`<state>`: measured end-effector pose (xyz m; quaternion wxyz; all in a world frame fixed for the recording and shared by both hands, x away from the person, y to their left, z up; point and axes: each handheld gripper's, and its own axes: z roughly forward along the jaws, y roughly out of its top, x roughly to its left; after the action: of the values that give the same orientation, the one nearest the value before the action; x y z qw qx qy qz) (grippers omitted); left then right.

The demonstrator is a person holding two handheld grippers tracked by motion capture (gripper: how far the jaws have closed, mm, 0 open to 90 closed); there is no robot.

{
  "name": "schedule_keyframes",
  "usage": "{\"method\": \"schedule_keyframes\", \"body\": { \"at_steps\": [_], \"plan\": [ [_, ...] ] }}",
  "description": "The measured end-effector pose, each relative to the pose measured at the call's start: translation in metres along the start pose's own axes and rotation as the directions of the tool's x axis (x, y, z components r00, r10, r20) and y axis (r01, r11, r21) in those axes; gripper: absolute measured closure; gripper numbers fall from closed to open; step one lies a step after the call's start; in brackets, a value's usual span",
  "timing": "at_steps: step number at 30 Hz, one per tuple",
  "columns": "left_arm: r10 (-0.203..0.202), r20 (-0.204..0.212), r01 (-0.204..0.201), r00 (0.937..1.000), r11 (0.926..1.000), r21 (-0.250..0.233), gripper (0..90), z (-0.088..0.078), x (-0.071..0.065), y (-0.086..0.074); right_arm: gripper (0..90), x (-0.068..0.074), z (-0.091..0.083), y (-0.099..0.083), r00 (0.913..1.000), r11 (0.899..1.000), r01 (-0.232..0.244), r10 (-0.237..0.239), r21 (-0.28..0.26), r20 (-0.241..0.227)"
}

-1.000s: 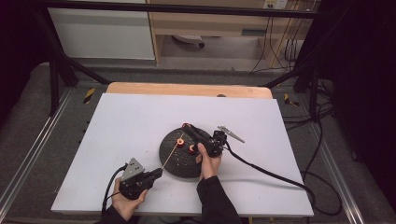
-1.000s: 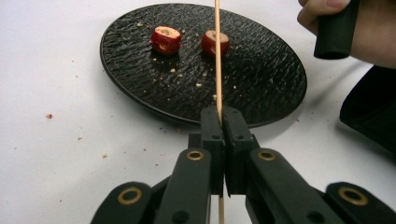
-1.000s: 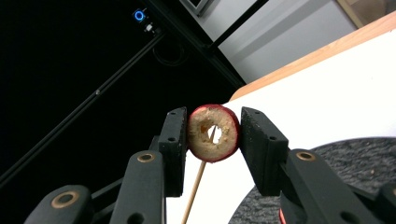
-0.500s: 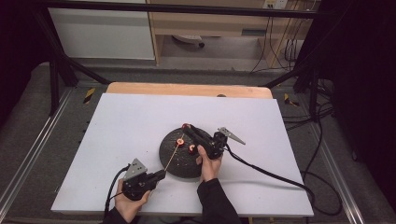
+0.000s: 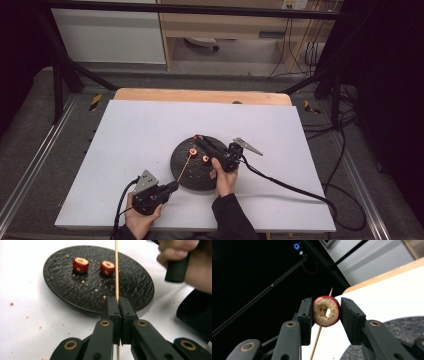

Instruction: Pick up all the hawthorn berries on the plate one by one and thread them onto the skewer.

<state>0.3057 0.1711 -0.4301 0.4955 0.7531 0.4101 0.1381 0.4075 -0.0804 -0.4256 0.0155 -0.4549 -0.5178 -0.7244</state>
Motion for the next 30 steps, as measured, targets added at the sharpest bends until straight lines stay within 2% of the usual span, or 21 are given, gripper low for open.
{"method": "schedule_keyframes", "body": {
  "at_steps": [6, 16, 19, 22, 30],
  "plan": [
    [-0.009, -0.005, 0.009, 0.9999, 1.0, 0.005, 88.7, 0.01, 0.002, 0.011, 63.2, 0.0, -0.001, -0.006, 0.9999, 0.999, 0.01, -0.01, 0.033, 0.004],
    [0.018, -0.024, -0.018, 0.9996, 0.9998, 0.008, 88.7, 0.025, 0.0, 0.034, 63.0, 0.004, -0.005, -0.014, 0.9994, 0.995, 0.036, -0.035, 0.095, -0.005],
    [0.018, -0.018, -0.018, 0.9997, 0.9998, 0.01, 88.6, 0.028, 0.0, 0.04, 62.9, 0.005, -0.006, -0.017, 0.9993, 0.992, 0.036, -0.036, 0.118, -0.008],
    [0.033, -0.025, -0.033, 0.9991, 0.9994, 0.012, 88.6, 0.031, 0.0, 0.043, 62.8, 0.005, -0.007, -0.018, 0.9992, 0.991, 0.041, -0.041, 0.131, -0.005],
    [0.044, -0.017, -0.043, 0.9989, 0.9989, 0.015, 88.6, 0.033, 0.002, 0.044, 62.4, 0.006, -0.008, -0.022, 0.9993, 0.984, 0.035, -0.036, 0.177, 0.001]
  ]
}}
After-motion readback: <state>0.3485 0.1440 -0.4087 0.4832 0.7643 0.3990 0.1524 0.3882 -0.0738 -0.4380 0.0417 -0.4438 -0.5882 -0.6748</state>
